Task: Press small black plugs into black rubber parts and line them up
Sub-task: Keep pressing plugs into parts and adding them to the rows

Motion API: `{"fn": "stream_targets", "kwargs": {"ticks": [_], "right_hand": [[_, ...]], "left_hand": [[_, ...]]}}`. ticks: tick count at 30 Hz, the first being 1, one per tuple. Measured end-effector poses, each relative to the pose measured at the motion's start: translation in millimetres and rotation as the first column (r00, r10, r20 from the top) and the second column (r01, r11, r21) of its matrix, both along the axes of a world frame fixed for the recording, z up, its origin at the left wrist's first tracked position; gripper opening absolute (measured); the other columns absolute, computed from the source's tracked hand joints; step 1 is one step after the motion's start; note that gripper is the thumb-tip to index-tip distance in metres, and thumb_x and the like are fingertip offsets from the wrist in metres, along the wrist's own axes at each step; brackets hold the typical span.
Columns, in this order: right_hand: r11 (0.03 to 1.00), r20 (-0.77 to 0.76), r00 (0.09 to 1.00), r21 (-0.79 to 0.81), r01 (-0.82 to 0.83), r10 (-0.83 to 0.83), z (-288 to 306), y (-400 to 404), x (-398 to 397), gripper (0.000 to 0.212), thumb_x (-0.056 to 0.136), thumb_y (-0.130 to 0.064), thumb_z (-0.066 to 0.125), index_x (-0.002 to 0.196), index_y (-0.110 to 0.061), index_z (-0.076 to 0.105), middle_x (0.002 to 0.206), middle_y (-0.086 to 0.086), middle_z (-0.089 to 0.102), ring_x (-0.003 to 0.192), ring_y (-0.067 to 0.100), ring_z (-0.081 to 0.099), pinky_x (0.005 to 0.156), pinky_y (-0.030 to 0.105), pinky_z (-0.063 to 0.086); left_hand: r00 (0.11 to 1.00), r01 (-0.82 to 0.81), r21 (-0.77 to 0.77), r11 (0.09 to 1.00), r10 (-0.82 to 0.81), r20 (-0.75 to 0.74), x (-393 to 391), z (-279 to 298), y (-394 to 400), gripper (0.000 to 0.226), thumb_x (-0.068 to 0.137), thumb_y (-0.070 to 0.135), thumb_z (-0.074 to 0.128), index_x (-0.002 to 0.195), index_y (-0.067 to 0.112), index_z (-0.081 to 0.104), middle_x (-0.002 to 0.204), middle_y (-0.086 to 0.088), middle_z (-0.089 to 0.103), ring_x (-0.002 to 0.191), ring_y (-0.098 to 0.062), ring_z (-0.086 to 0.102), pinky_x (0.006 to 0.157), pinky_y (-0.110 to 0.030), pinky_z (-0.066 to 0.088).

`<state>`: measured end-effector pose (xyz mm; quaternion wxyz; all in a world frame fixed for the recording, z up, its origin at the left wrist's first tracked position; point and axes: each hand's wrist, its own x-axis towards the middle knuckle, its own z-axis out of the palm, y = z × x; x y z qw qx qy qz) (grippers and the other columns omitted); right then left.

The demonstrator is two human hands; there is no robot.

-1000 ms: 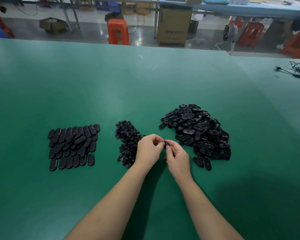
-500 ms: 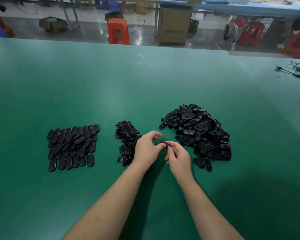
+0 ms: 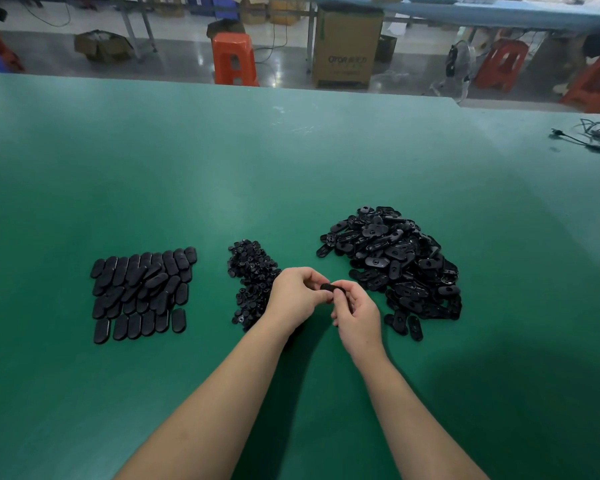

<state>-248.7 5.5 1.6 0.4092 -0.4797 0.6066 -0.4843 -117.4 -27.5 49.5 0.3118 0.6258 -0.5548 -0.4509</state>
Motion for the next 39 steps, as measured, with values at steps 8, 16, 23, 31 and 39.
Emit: {"fn": "stream_targets", "kwargs": {"ticks": [8,16,23,31,39], "right_hand": [[1.0,-0.036,0.999,0.012,-0.003,0.003,-3.4,-1.4,-0.1,0.019,0.1,-0.018,0.055,0.095,-0.033,0.066,0.079,-0.008,0.07,0.064,0.011,0.057,0.066,0.04,0.051],[1.0,-0.079,0.997,0.01,-0.005,0.006,-4.3,-2.4,-0.7,0.02,0.101,-0.019,0.053,0.097,-0.035,0.065,0.082,-0.007,0.07,0.067,0.014,0.057,0.07,0.047,0.053],[1.0,-0.092,0.996,0.011,-0.006,0.007,-3.2,-1.8,-0.1,0.023,0.102,-0.018,0.053,0.096,-0.038,0.063,0.086,-0.007,0.072,0.068,0.013,0.058,0.07,0.043,0.053],[1.0,-0.069,0.998,0.011,-0.011,0.012,-1.3,-0.6,-1.0,0.022,0.102,-0.015,0.054,0.099,-0.033,0.068,0.083,-0.009,0.071,0.067,0.009,0.057,0.072,0.043,0.054],[1.0,-0.017,1.0,-0.01,0.011,-0.012,4.2,0.3,-0.5,0.02,0.101,-0.015,0.059,0.095,-0.032,0.067,0.087,-0.007,0.074,0.074,0.006,0.064,0.071,0.035,0.054]], "left_hand": [[0.999,-0.011,-0.015,1.0,0.012,0.049,-1.1,-0.7,1.4,0.002,0.085,0.021,0.075,0.084,0.022,0.077,0.071,0.009,0.071,0.052,0.001,0.055,0.061,-0.022,0.046],[0.998,-0.004,-0.026,1.0,0.006,0.066,-2.5,-2.5,2.6,0.004,0.084,0.021,0.075,0.081,0.023,0.076,0.07,0.009,0.072,0.054,-0.001,0.057,0.061,-0.024,0.047],[0.997,-0.001,-0.033,0.999,0.003,0.082,-2.0,0.2,3.5,0.006,0.084,0.019,0.074,0.08,0.023,0.075,0.072,0.009,0.072,0.056,0.0,0.057,0.059,-0.019,0.044],[0.971,0.02,-0.081,0.997,-0.001,0.238,-7.8,5.0,6.8,0.003,0.085,0.022,0.071,0.082,0.02,0.071,0.077,0.009,0.069,0.071,-0.006,0.061,0.058,-0.012,0.041],[0.969,0.024,-0.153,0.988,0.015,0.248,-13.1,4.1,11.3,0.008,0.088,0.023,0.068,0.09,0.016,0.071,0.082,0.006,0.069,0.072,-0.005,0.059,0.059,-0.009,0.039]]}}
